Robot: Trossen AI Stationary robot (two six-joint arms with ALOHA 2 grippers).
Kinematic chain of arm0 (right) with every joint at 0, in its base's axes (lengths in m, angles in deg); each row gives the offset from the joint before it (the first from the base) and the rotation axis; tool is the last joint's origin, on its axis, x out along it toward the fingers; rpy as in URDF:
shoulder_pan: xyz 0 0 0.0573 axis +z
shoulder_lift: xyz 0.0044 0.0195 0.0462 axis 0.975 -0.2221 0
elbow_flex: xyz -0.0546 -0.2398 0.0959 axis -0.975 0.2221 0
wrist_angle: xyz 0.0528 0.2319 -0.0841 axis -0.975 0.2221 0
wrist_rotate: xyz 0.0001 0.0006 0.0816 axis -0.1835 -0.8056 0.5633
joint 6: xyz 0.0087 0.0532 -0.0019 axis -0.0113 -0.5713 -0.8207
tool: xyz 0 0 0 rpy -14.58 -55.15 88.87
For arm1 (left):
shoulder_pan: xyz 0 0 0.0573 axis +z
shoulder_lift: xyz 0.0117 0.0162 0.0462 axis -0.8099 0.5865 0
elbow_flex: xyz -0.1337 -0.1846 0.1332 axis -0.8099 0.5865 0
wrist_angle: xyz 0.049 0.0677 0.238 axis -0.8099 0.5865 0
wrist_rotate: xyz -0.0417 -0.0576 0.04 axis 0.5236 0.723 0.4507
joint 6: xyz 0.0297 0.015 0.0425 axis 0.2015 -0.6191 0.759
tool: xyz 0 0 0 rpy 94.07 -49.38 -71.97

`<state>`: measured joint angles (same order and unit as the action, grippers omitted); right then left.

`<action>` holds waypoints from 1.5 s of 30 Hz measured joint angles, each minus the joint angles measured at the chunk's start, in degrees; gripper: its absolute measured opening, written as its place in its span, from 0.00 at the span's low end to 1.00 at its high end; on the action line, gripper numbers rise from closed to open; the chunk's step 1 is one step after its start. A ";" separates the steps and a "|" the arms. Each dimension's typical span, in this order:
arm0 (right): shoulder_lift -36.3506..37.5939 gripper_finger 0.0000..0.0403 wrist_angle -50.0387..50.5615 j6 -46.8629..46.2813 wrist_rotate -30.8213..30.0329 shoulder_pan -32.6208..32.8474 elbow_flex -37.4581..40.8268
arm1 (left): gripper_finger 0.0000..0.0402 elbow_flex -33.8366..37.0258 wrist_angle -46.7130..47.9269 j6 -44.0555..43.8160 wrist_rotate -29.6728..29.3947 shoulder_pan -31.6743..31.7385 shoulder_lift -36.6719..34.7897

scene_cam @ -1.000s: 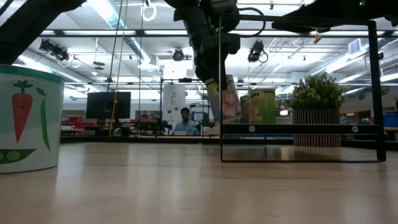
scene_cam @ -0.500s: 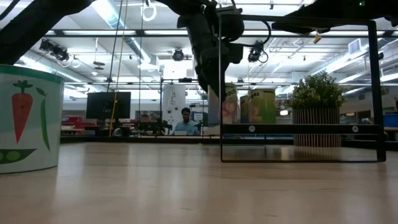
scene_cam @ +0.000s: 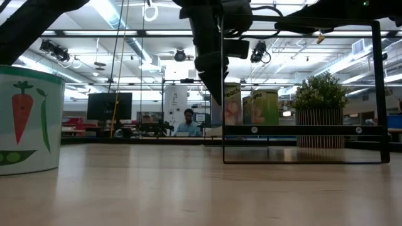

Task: Pick and place cans onto a shelf
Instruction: Put the canned peaches on the shelf

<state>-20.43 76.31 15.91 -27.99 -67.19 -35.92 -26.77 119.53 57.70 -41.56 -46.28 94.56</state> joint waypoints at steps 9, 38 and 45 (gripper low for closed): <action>0.00 0.91 -0.01 -0.13 0.05 0.00 0.00 | 0.88 0.00 -1.16 3.76 -7.31 -1.57 -0.01; 0.00 0.91 0.72 -0.37 -0.01 0.00 0.00 | 0.88 0.00 1.62 -4.30 -17.81 -1.68 -0.03; 0.00 0.91 0.86 -0.81 -0.01 0.00 0.00 | 0.88 0.00 3.34 -6.89 -18.71 -1.70 -0.06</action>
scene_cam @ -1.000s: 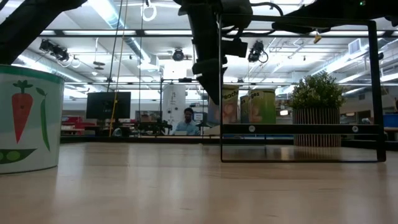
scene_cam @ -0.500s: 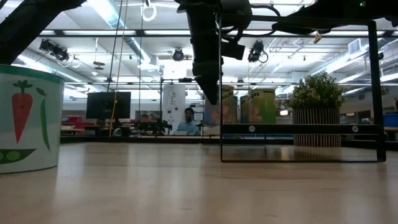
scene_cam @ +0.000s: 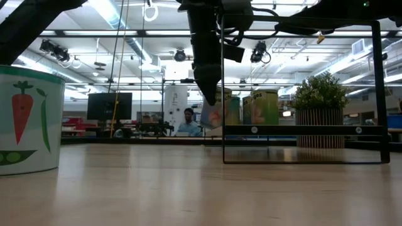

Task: Pick and place cans onto a shelf
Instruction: Put the canned peaches on the shelf

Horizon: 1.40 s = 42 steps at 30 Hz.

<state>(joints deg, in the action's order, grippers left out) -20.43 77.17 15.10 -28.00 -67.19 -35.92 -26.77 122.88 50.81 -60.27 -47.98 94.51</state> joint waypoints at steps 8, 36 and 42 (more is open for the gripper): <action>0.00 0.91 0.03 0.00 0.00 0.00 0.00 | 0.88 0.00 2.06 -2.55 -0.48 0.00 -0.15; 0.00 0.91 0.34 -0.37 0.00 0.02 0.00 | 0.88 0.00 3.42 -4.70 -6.27 -1.31 -0.17; 0.00 0.91 0.64 -0.38 -0.02 0.02 0.00 | 0.88 0.00 7.85 -6.04 -6.86 -1.87 -0.17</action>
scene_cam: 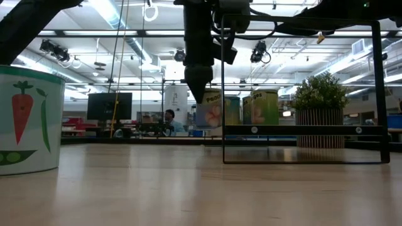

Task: Pick and place cans onto a shelf
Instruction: Put the canned peaches on the shelf

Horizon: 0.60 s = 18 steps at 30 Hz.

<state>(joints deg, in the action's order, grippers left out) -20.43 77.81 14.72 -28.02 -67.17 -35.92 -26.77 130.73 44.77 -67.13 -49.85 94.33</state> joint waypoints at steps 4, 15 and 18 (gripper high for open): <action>0.00 0.91 0.45 0.01 0.00 0.00 0.00 | 0.88 0.00 1.08 -1.80 -0.65 -0.29 0.00; 0.02 0.91 0.04 0.00 -0.04 -0.01 0.00 | 0.88 0.00 -9.54 3.36 7.28 2.31 0.00; 0.02 0.91 0.51 -0.22 -0.04 0.00 0.00 | 0.88 0.02 -5.66 2.85 10.32 3.26 -0.26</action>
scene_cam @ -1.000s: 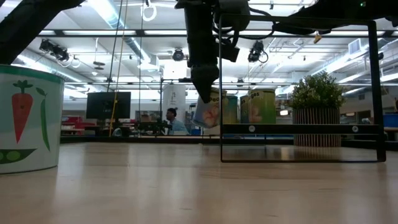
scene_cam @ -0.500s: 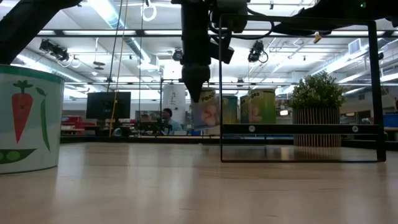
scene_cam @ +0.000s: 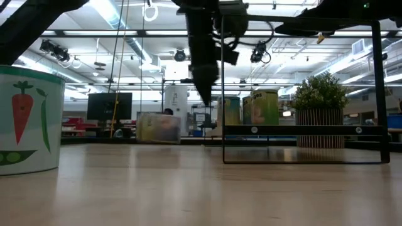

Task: Pick and place cans onto a shelf
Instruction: Put the canned peaches on the shelf

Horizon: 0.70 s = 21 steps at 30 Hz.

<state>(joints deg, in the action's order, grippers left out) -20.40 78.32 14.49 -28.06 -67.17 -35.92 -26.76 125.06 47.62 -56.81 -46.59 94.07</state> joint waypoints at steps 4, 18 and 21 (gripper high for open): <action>0.00 0.91 0.90 -0.61 0.00 -0.01 0.00 | 0.87 -0.04 8.71 -2.06 5.51 -0.20 -2.44; 0.00 0.91 2.30 -4.09 0.42 2.11 0.00 | 0.77 0.05 19.92 -5.94 10.07 2.60 -4.87; 0.00 0.91 2.66 -4.53 0.18 2.62 0.00 | 0.75 0.01 19.56 -5.06 9.13 3.64 -5.14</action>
<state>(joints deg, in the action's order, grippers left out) -20.40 80.97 9.96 -27.88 -64.55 -35.92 -26.75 144.63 42.56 -47.68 -42.96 88.93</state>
